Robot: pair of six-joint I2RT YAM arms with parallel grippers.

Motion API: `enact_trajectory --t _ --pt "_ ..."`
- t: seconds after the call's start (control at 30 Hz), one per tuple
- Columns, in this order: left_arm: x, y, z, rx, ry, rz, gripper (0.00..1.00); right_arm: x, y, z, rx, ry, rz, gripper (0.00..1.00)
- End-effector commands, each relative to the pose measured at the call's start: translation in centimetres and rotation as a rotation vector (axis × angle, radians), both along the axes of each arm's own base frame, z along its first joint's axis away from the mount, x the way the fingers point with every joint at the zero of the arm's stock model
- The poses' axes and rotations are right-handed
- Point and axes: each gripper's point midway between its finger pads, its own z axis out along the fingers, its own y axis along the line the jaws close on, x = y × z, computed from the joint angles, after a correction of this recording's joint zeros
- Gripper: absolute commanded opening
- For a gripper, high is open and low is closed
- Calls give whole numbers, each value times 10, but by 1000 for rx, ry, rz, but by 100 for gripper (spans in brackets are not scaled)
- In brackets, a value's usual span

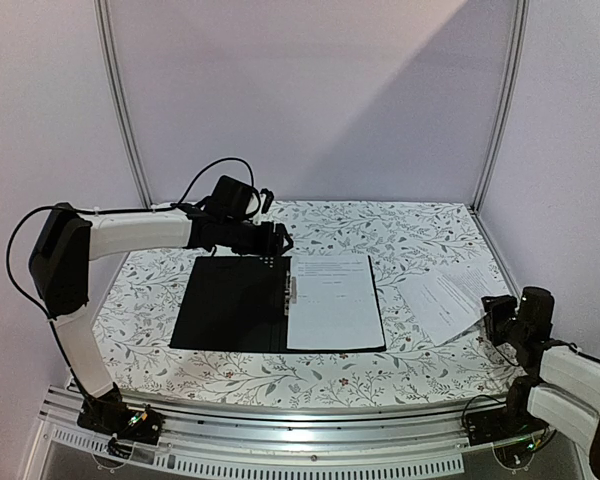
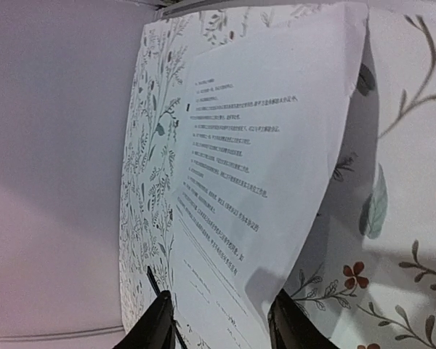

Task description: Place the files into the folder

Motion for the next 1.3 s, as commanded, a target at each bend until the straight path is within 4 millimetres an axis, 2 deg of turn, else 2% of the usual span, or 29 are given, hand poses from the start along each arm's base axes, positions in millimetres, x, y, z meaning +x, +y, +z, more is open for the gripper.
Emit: enact_trajectory --t 0.0,0.3,0.43,0.53,0.63,0.73,0.8,0.9,0.97,1.1,1.27 --pt "-5 -8 0 10 -4 -21 78 -35 -5 -53 -25 56 -8 36" --pt "-9 -13 2 11 -9 -36 78 -26 -7 -46 -62 42 19 27" --pt "-11 -16 2 15 -13 -44 78 -26 -7 -47 -77 55 27 0" --pt "-11 -16 1 20 -13 -44 78 -28 -9 -52 -85 74 22 0" --pt "-11 -16 1 22 -15 -46 78 -22 -9 -44 -89 56 29 0" --pt "-11 -16 2 21 -16 -46 78 -2 -7 -20 -122 0 68 0" --pt "-11 -16 3 21 -18 -45 78 25 -8 20 -179 -84 105 0" --pt "-11 -16 5 20 -23 -45 78 56 0 68 -248 -186 194 0" --pt "-10 -15 5 24 -24 -42 78 71 6 88 -265 -243 240 0" --pt "-9 -14 6 30 -31 -37 79 95 22 118 -249 -328 345 0" --pt "-8 -12 6 44 -38 -33 79 114 52 144 -213 -377 505 0"
